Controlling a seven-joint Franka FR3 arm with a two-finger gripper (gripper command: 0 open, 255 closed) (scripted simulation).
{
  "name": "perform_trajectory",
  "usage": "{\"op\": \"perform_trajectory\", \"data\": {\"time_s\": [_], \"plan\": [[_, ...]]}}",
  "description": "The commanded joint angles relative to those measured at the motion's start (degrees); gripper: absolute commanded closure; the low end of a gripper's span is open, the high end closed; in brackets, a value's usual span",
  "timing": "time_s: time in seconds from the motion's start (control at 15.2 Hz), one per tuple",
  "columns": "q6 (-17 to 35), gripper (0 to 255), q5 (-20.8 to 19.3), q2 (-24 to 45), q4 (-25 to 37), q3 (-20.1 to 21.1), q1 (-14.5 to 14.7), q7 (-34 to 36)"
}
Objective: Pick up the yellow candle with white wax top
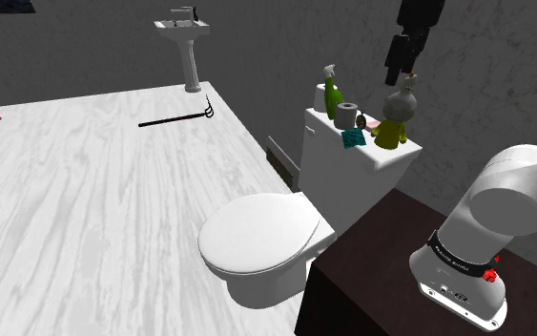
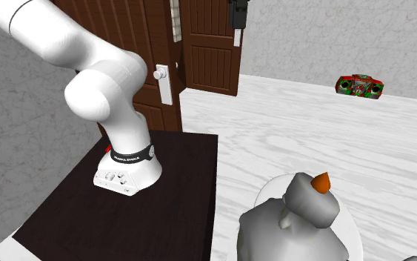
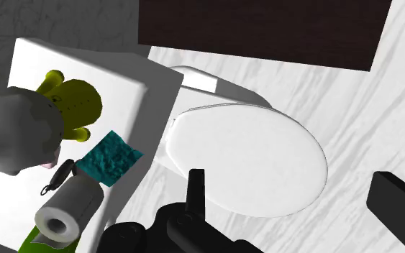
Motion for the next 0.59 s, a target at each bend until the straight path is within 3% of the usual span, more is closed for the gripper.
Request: {"op": "perform_trajectory", "data": {"time_s": [0.0, 0.53], "plan": [[0.00, 0, 0.00, 0.00, 0.00, 0.00, 0.00, 0.00], [9.08, 0, -4.42, -0.51, -2.63, -13.61, -2.10, -12.79]]}}
